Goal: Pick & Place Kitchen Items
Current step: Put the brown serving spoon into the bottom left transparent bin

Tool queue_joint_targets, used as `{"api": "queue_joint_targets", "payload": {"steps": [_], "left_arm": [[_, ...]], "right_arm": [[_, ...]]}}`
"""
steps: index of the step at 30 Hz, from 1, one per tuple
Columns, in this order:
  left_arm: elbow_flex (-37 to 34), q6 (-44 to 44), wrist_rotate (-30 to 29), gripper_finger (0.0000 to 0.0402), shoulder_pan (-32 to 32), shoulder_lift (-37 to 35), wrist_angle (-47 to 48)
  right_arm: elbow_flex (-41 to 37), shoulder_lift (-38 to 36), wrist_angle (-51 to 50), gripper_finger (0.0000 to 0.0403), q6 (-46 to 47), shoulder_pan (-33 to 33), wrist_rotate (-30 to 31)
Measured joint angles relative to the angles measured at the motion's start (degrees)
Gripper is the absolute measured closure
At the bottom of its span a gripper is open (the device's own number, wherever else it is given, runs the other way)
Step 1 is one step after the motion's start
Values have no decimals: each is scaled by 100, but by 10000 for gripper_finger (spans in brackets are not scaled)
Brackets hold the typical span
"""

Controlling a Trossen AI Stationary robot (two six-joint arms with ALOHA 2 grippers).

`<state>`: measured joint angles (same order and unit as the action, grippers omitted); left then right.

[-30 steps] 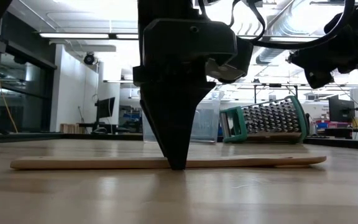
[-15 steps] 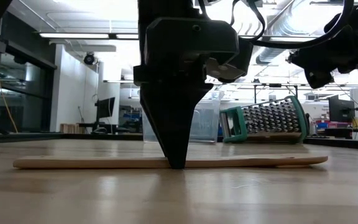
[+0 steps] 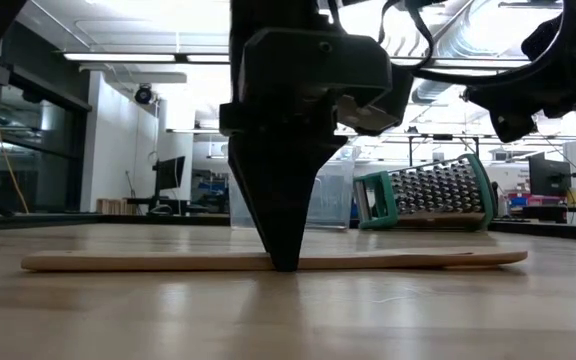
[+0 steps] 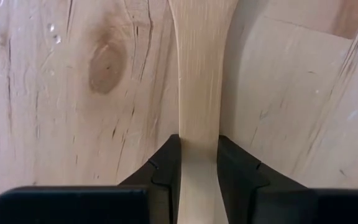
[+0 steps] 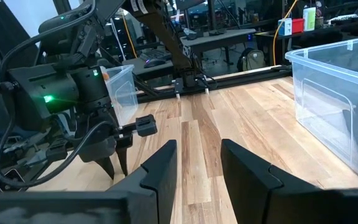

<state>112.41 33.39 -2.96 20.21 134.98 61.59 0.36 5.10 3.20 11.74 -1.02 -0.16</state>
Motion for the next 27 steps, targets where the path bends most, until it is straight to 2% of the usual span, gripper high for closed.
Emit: {"api": "queue_joint_targets", "payload": {"steps": [13,27], "left_arm": [[667,-139,-245,329,-166,50,906],[1625,-611,-17,329,-560,-54,1716]], "right_arm": [[0,0,0,286,1,0,0],[-2,0,0,286,1,0,0]]}}
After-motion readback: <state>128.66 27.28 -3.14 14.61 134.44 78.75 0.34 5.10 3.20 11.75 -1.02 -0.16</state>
